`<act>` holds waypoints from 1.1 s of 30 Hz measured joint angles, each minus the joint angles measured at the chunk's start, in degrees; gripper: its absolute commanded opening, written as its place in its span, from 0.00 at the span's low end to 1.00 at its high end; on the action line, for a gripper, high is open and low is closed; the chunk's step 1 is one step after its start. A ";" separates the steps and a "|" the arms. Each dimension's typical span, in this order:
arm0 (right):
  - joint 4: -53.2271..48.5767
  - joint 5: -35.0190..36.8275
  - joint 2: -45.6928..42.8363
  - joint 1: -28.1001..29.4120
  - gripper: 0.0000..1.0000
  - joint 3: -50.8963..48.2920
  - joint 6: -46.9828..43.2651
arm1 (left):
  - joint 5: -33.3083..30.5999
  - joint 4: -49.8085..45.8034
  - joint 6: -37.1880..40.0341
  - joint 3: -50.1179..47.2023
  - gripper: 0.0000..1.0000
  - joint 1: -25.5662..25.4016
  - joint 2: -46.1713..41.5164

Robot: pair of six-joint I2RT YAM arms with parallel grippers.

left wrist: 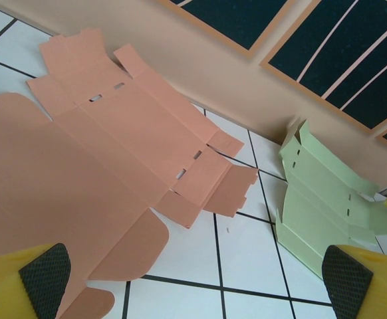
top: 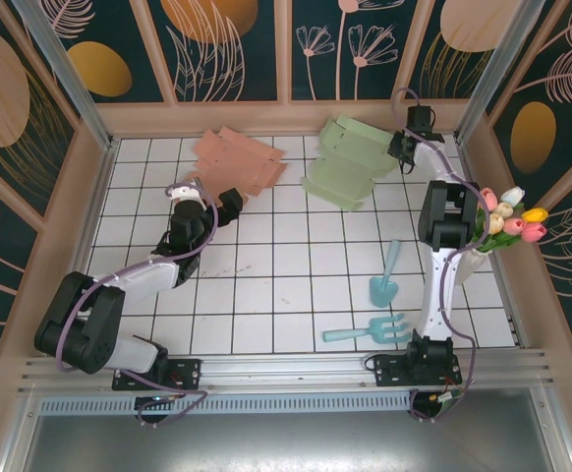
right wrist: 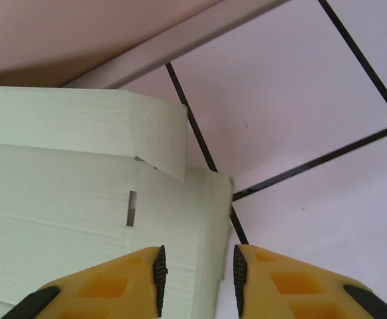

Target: Fold the paper box

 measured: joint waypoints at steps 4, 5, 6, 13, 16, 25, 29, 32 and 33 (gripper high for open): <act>-1.05 -0.68 0.00 -0.04 0.29 0.02 0.02 | 0.00 0.24 -0.02 0.00 0.99 -0.11 0.00; -1.18 -0.76 0.00 -0.04 0.28 0.02 0.07 | 0.00 0.24 -0.02 0.00 0.99 -0.17 0.00; -1.36 -0.85 0.00 -0.02 0.27 0.02 0.07 | 0.02 0.24 -0.02 0.00 0.99 -0.26 0.00; -2.45 -0.87 0.00 -0.04 0.05 0.07 0.13 | 0.02 0.48 -0.07 -0.35 0.99 -0.33 -0.02; -2.47 -0.87 0.00 -0.04 0.00 0.09 0.11 | 0.02 0.61 -0.07 -0.74 0.99 -0.35 -0.04; 0.61 -2.27 -1.29 0.37 0.00 -3.23 -2.99 | 0.00 0.63 -0.09 -1.88 0.99 -0.39 -1.64; 3.58 -2.34 -6.88 2.14 0.00 -12.26 -4.81 | 0.02 0.61 -0.09 -2.36 0.99 -0.39 -2.99; 5.16 -2.27 -12.26 4.83 0.00 -16.28 -6.10 | 0.20 0.61 -0.28 -2.36 0.99 -0.39 -3.58; 5.88 -2.08 -14.25 5.92 0.00 -17.16 -6.40 | 0.31 0.61 -0.42 -2.36 0.99 -0.39 -3.72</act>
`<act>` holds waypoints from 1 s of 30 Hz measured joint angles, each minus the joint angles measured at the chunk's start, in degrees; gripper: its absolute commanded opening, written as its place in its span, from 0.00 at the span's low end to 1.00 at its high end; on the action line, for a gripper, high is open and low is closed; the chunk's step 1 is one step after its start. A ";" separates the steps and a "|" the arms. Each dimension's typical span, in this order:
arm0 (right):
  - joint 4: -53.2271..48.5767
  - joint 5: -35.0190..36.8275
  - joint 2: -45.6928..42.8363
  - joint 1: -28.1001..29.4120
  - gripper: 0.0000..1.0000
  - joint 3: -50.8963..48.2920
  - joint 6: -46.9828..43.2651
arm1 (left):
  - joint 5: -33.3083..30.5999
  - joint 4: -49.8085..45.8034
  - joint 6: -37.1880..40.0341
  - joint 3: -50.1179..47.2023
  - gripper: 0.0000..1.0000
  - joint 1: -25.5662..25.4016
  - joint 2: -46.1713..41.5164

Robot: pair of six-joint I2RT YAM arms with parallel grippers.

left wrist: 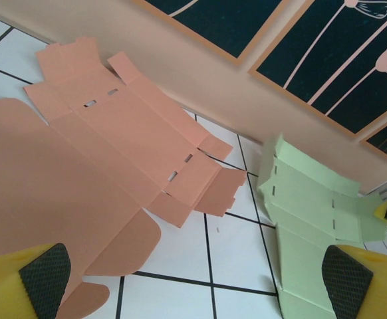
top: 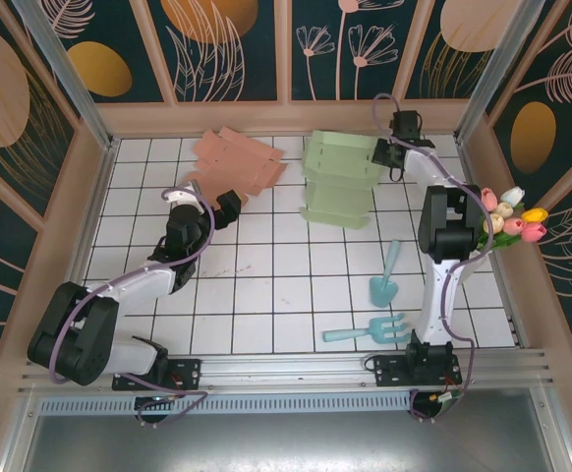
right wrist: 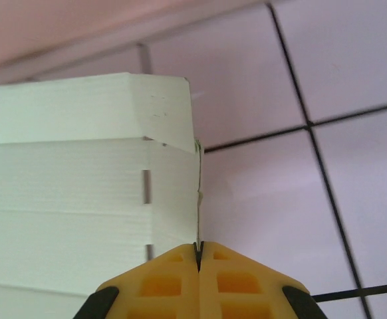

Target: Fold the paper box

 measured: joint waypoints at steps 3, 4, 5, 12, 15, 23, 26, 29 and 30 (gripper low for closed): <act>2.78 1.62 -7.28 3.58 0.00 -3.48 -1.22 | 0.92 -0.02 -0.72 -0.02 0.99 0.00 -0.39; 4.00 2.45 -9.90 4.79 0.00 -4.92 -1.64 | 1.49 -0.02 -1.14 -0.07 0.99 0.00 -0.68; 4.96 3.17 -12.37 5.84 0.00 -6.25 -2.10 | 1.84 -0.02 -1.44 -0.17 0.99 0.00 -0.98; 9.38 8.79 -27.96 13.27 0.00 -15.65 -5.33 | 4.61 -1.29 -3.41 -2.91 0.99 0.00 -7.54; 9.53 10.99 -33.20 17.55 0.00 -18.71 -6.01 | 5.22 -2.40 -4.20 -3.10 0.99 0.00 -11.30; 8.39 9.20 -49.16 26.01 0.00 -25.53 -4.81 | 7.34 -5.88 1.14 -3.87 0.99 -0.04 -18.51; 8.66 6.80 -54.82 26.32 0.00 -28.87 -3.93 | 8.07 -6.64 3.65 -3.87 0.99 -0.04 -18.60; 9.07 3.52 -59.32 26.32 0.00 -33.27 -3.96 | 10.49 -6.86 5.29 -3.87 0.99 -0.04 -18.56; 9.14 1.68 -60.70 26.32 0.00 -34.95 -4.11 | 11.43 -6.84 5.68 -3.87 0.99 -0.04 -18.56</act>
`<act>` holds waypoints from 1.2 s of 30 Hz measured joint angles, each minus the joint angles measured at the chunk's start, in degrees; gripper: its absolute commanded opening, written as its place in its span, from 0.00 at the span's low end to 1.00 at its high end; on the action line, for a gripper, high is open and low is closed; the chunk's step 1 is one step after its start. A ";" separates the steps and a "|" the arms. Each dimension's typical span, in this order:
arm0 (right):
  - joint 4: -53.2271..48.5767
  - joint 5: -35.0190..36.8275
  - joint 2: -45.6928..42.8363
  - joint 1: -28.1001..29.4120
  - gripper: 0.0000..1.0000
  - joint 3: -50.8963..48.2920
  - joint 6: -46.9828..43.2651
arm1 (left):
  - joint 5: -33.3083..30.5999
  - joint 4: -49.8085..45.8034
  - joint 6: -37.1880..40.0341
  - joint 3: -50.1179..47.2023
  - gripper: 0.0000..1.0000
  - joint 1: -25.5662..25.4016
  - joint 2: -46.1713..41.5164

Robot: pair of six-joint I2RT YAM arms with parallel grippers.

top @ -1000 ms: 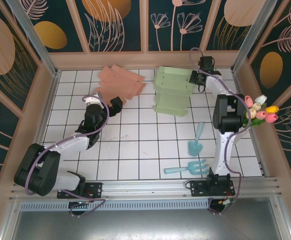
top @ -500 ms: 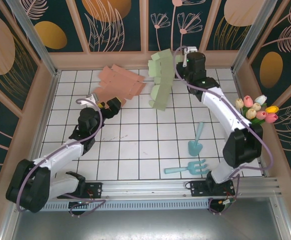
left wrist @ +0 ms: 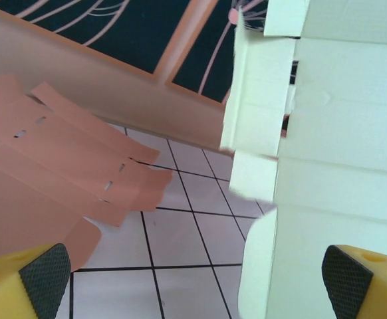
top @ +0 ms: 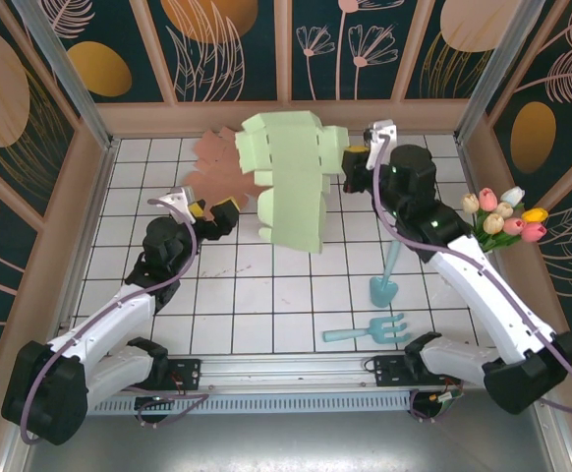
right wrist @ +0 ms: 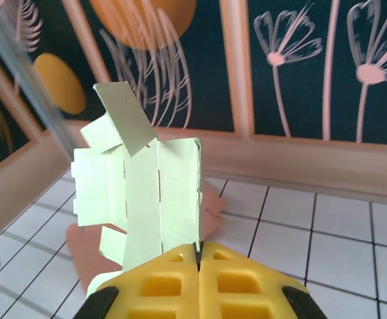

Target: Fold the paper box

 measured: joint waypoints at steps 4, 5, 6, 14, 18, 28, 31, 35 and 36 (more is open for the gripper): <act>-0.15 -8.79 -3.39 0.00 0.00 -4.55 -2.03 | 3.67 0.48 1.42 0.00 0.99 0.00 0.00; -0.33 -11.08 -3.96 0.00 0.00 -5.11 -2.80 | 4.59 0.98 1.73 -0.02 0.99 0.00 0.00; -0.39 -12.98 -4.46 0.00 0.00 -5.57 -3.37 | 5.57 1.66 2.03 -0.04 0.99 0.00 0.00; -0.52 -22.60 -7.56 0.00 0.00 -6.14 -6.86 | 7.26 3.80 4.72 -1.68 0.97 -0.20 0.66; -0.59 -26.23 -7.98 0.00 0.00 -6.14 -8.22 | 4.59 3.04 8.00 -2.91 0.94 -0.22 -0.87; -0.72 -30.86 -8.00 0.00 0.00 -6.19 -9.51 | 8.46 6.19 13.81 -8.83 0.18 -0.22 -11.63; -0.72 -30.86 -8.15 0.00 0.00 -6.69 -9.49 | 9.92 6.73 13.77 -9.77 0.00 -0.22 -13.07; -0.70 -28.35 -8.15 0.00 0.20 -6.84 -9.84 | 9.77 6.75 13.55 -9.81 0.00 -0.22 -14.60; -0.59 -27.26 -8.15 0.00 0.20 -6.84 -10.14 | 9.53 6.54 13.73 -9.79 0.00 -0.22 -14.93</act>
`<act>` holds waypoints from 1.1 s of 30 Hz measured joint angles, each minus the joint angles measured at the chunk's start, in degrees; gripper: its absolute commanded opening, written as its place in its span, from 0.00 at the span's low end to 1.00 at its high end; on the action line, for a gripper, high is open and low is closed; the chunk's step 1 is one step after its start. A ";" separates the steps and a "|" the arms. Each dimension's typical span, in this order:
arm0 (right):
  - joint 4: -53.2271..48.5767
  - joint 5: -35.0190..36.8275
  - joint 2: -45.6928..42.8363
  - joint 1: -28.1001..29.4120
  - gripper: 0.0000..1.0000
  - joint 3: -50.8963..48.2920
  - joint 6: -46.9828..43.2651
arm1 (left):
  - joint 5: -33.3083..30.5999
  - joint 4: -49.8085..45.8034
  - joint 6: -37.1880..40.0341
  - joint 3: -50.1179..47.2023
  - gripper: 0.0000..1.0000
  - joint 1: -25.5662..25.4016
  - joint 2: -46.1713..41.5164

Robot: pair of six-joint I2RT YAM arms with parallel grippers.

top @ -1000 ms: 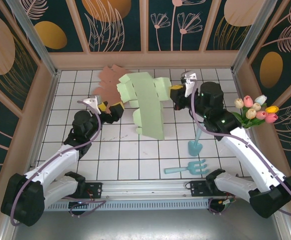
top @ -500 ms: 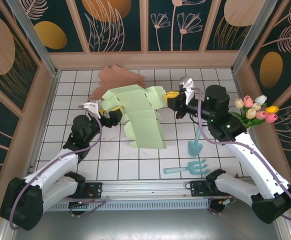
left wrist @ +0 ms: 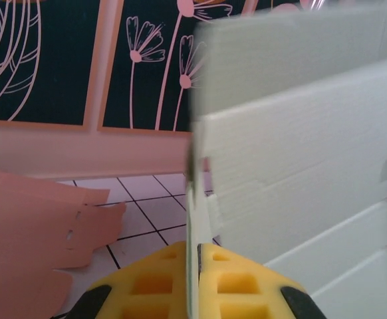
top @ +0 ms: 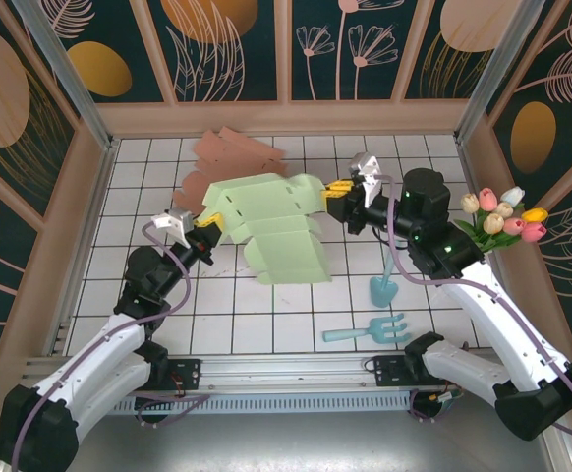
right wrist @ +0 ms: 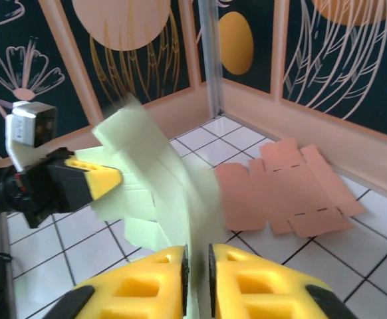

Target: Fold the paper box

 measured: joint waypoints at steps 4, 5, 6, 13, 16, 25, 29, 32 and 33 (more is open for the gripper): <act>-0.52 3.65 0.33 0.00 0.20 0.63 -2.34 | -2.12 -2.86 0.50 1.03 0.00 0.00 0.22; -0.81 4.50 0.61 0.04 0.28 1.27 -3.37 | -2.99 -4.02 0.74 1.90 0.00 0.00 0.63; -1.38 4.96 0.96 0.04 0.35 2.10 -4.70 | -3.54 -5.01 0.87 2.91 0.00 0.00 1.20; -4.55 7.45 4.26 2.49 0.36 8.09 -17.16 | -5.33 -8.66 2.49 8.85 0.00 0.00 4.76; -5.79 8.68 5.49 5.44 0.38 8.07 -26.08 | -5.49 -9.40 3.34 10.16 0.00 0.00 6.93; -8.22 18.45 13.25 12.74 0.45 8.09 -50.53 | -5.88 -11.47 7.08 9.99 0.00 -1.75 7.82; -8.57 22.53 16.70 13.14 0.45 8.09 -57.51 | -5.64 -11.43 9.68 9.05 0.00 -2.80 6.99; -8.28 24.39 17.86 13.14 0.45 8.09 -60.52 | -5.55 -11.47 11.54 8.59 0.00 -3.96 7.45; -7.96 24.70 17.99 13.14 0.45 8.09 -61.24 | -5.44 -11.47 12.07 8.57 0.00 -4.22 7.74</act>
